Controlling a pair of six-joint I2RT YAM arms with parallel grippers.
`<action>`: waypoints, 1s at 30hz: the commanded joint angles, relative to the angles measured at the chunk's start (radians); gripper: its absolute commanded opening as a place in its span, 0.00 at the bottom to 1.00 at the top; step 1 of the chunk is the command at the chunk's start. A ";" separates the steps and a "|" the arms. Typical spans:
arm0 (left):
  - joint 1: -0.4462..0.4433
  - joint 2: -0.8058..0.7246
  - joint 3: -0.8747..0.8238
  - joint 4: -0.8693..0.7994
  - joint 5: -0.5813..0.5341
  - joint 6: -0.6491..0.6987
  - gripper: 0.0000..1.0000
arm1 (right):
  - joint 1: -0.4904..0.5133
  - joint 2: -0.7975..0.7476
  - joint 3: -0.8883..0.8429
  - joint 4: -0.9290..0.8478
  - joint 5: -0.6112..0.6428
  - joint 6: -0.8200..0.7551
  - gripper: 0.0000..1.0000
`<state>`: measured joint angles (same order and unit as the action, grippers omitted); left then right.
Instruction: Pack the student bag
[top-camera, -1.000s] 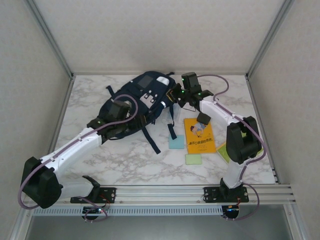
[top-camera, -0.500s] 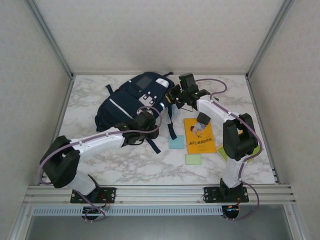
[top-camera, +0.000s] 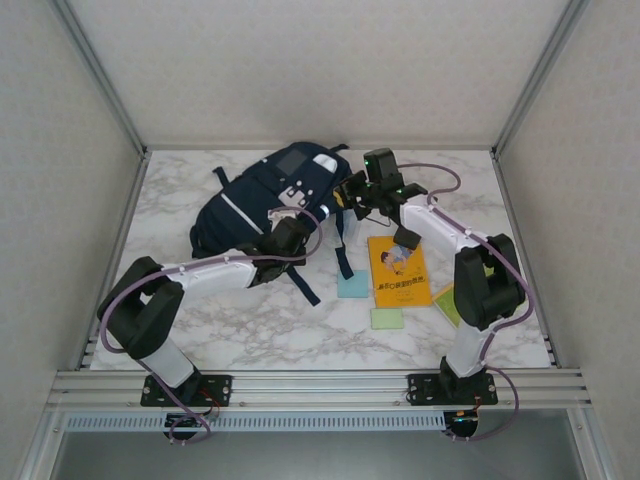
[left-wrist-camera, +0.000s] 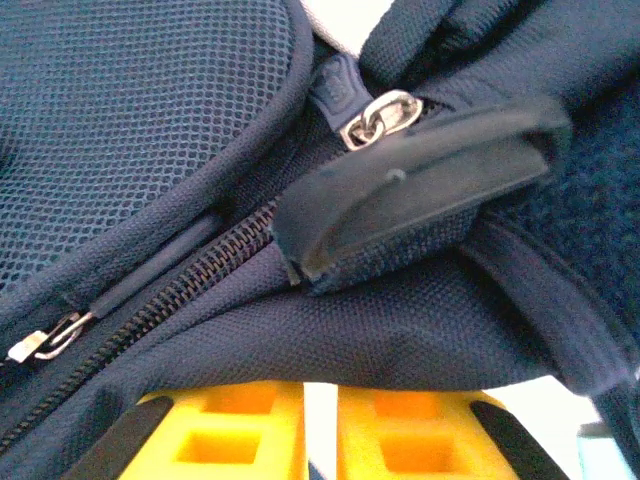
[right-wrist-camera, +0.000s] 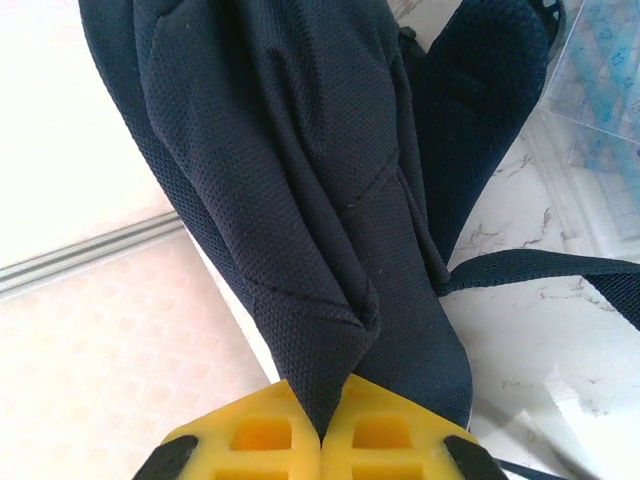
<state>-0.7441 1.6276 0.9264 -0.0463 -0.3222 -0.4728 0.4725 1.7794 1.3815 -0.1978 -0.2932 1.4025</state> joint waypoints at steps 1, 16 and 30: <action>0.048 -0.001 0.005 0.116 0.009 0.067 0.18 | -0.006 -0.086 -0.017 0.041 -0.059 0.007 0.00; 0.090 0.117 0.072 0.282 0.186 0.040 0.41 | -0.006 -0.109 -0.080 0.097 -0.134 0.054 0.00; 0.117 0.227 0.207 0.354 0.126 -0.027 0.31 | -0.026 -0.135 -0.182 0.156 -0.196 0.109 0.00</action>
<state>-0.6533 1.8259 1.0611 0.1486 -0.1474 -0.4854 0.4248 1.7142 1.2224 -0.0586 -0.3168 1.4693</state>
